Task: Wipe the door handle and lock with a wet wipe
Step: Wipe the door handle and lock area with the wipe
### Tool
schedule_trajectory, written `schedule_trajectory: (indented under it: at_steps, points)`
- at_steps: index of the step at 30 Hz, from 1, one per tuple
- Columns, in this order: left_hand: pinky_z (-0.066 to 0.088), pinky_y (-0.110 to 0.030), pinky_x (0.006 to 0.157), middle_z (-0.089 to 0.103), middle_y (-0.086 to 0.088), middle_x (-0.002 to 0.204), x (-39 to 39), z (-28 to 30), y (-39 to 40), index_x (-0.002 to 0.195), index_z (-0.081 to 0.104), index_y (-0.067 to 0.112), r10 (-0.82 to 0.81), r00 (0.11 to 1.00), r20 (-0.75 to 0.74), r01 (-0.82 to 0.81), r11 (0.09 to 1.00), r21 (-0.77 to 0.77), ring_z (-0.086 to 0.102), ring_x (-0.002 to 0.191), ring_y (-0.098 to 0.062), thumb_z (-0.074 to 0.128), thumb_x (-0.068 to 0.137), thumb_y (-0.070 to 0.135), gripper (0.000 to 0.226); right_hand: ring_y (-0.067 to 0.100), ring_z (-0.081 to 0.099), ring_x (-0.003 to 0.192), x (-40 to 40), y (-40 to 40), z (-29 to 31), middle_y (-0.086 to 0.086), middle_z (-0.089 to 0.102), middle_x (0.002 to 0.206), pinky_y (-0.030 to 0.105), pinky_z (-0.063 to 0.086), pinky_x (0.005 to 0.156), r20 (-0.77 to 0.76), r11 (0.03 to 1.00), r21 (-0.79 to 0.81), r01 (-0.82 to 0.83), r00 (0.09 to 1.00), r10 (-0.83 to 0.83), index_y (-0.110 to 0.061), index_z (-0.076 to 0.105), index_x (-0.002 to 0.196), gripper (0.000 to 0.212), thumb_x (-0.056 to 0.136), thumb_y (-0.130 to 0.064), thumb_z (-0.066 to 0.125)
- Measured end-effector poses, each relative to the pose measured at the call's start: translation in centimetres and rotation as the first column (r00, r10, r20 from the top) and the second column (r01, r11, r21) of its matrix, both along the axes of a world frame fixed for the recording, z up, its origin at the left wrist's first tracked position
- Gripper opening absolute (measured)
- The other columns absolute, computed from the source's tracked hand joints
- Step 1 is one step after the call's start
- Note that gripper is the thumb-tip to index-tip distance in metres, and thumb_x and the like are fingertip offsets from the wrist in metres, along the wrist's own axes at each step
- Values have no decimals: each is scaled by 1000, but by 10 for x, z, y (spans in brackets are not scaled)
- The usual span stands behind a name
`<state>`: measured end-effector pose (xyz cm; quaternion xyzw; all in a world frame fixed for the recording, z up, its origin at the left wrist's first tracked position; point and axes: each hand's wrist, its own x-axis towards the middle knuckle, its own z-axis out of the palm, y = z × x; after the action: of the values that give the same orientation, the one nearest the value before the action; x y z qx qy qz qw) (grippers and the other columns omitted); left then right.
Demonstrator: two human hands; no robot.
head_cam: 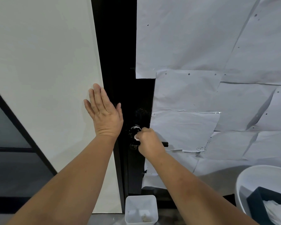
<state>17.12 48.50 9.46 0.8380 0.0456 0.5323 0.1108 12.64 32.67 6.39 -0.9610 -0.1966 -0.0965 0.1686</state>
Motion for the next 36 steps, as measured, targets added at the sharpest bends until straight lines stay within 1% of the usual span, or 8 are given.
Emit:
schedule_trajectory:
  at_steps: [13, 17, 21, 24, 26, 29, 34, 36]
  points:
    - [10, -59, 117, 5, -23, 155, -2, 0, 0, 146, 8, -5, -8, 998, -58, 8, 1000, -4, 7, 146, -40, 40, 102, 36, 69, 27, 54, 97, 2, -6, 9, 12, 58, 103, 32, 50, 75, -47, 997, -60, 46, 998, -49, -3, 70, 101, 31, 78, 7, 52]
    - [10, -59, 117, 4, -22, 155, -3, -2, 0, 146, 8, -4, -5, 998, -59, 4, 1000, -16, 7, 145, -40, 40, 102, 36, 68, 31, 55, 91, 1, 4, 7, 15, 57, 98, 26, 35, 63, -32, 1000, 6, -12, 999, 12, -1, 70, 93, 34, 71, 15, 51]
    - [10, -59, 117, 3, -22, 155, -4, -2, 0, 146, 6, -3, -14, 998, -67, 13, 1000, -13, 7, 145, -41, 40, 102, 37, 68, 28, 51, 100, -7, 14, -7, 12, 57, 112, 26, 42, 76, 6, 993, 41, -110, 994, 110, -5, 71, 106, 41, 75, 15, 53]
    - [10, -59, 117, 4, -22, 154, -3, -2, 0, 146, 7, -3, -13, 998, -61, 12, 1000, -15, 8, 145, -41, 40, 102, 36, 68, 25, 55, 108, 0, 10, 0, 8, 54, 117, 24, 46, 88, -124, 995, 54, -81, 988, 87, -9, 69, 111, 40, 79, 11, 56]
    - [11, -60, 117, 4, -22, 154, -3, -3, 0, 146, 7, -3, -8, 998, -66, 7, 1000, -16, 8, 145, -41, 39, 102, 36, 67, 22, 55, 107, 4, 4, 8, 6, 53, 117, 14, 39, 84, -129, 994, 101, -45, 990, 58, -12, 69, 112, 37, 84, 8, 54]
    - [11, -60, 117, 3, -22, 155, -3, -3, 1, 146, 7, -4, 0, 997, -81, 0, 1000, -6, 8, 145, -41, 37, 102, 37, 67, 20, 56, 93, 6, -2, 15, 6, 55, 108, 15, 39, 75, -49, 967, 249, 50, 998, -39, -14, 70, 108, 32, 88, 4, 52]
    - [11, -60, 117, 4, -24, 155, -3, -4, 1, 146, 8, -4, 7, 996, -91, -7, 1000, -3, 7, 145, -41, 38, 103, 37, 67, 29, 53, 92, 2, 2, -6, 13, 57, 103, 26, 42, 73, -23, 997, 21, -69, 997, 69, -11, 69, 113, 41, 80, 9, 56]
    - [11, -60, 117, 5, -24, 155, -3, -5, 1, 146, 8, -5, 18, 995, -94, -18, 1000, 2, 8, 145, -41, 38, 103, 37, 68, 27, 46, 83, -3, -1, -8, 14, 54, 95, 31, 40, 67, -20, 999, 0, -45, 999, 45, -5, 70, 95, 34, 73, 15, 54]
